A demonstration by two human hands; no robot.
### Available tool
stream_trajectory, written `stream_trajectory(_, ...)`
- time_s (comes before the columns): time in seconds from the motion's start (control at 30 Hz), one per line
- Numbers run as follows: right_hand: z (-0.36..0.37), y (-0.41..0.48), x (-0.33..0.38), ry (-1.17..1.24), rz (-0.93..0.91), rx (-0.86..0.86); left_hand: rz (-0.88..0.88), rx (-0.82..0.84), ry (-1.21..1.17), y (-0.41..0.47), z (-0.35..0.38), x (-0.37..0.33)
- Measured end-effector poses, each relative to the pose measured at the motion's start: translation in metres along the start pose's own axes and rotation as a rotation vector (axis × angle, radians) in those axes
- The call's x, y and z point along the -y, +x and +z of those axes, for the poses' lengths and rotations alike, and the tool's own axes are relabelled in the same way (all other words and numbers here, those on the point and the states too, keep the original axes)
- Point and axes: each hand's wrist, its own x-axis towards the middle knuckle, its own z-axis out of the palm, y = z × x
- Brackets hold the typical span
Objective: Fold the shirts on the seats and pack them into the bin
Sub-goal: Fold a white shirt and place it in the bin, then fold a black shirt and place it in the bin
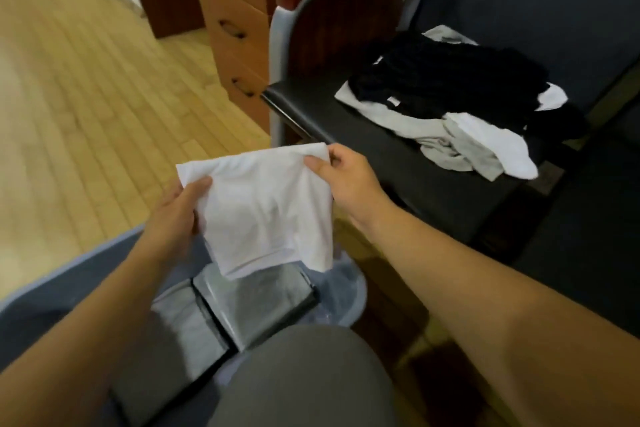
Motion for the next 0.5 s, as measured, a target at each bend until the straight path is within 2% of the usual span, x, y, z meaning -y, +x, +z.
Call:
stream_trajectory(0.13, 0.052, 0.010, -0.055, -0.046, 0.164, 0.120, -0.139, -0.069, 0.090, -0.002, -0.052, 0.057)
stream_trajectory(0.23, 0.077, 0.006, -0.102, -0.159, 0.361, 0.209, -0.174, -0.056, 0.287, -0.003, -0.070, 0.077)
stream_trajectory(0.3, 0.087, 0.000, -0.128, -0.083, 0.538, 0.247, -0.200, 0.034, 0.444, 0.012, -0.081, 0.085)
stream_trajectory(0.4, 0.097, -0.005, -0.161, 0.097, 0.796, 0.191, -0.218, 0.194, 0.671, 0.050, -0.079, 0.088)
stream_trajectory(0.5, 0.106, -0.008, -0.191, 0.096, 0.981, 0.064, -0.062, 0.337, 1.002, 0.091, -0.048, 0.100)
